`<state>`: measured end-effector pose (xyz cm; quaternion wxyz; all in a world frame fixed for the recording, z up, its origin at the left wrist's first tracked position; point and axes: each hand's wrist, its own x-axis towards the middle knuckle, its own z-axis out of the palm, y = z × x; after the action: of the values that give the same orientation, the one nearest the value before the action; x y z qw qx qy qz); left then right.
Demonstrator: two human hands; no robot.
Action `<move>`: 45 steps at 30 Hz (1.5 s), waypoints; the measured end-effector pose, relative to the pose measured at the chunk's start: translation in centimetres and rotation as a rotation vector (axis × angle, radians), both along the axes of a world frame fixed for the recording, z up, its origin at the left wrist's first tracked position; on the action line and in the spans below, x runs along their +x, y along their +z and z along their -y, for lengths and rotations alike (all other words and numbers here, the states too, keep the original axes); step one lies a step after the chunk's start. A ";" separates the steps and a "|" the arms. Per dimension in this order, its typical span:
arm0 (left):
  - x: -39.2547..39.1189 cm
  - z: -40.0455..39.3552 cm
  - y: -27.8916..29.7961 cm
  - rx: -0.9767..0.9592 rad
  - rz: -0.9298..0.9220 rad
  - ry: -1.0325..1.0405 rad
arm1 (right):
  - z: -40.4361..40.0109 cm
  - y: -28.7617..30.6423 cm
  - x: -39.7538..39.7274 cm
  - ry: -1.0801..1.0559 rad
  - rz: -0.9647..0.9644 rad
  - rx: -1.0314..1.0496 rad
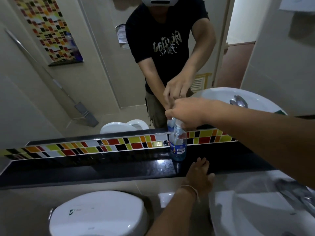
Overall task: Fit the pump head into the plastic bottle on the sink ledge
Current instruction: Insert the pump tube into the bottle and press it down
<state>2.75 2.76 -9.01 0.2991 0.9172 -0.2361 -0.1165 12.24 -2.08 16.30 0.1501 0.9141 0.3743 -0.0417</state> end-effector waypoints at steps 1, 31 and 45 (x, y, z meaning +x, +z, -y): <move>-0.5 -0.8 0.2 -0.061 -0.010 0.035 | 0.0 -0.3 0.0 -0.002 -0.005 0.020; 5.2 -6.9 1.0 -0.583 -0.062 0.498 | 1.4 -13.1 -3.1 -0.469 0.007 1.161; 5.1 -7.4 0.0 -0.609 -0.123 0.483 | -0.5 -13.5 -2.9 -0.701 0.127 1.270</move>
<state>7.89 10.12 -8.97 0.5901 0.8068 -0.0187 -0.0222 9.30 -1.61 2.80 -0.4100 0.8918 0.0019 0.1911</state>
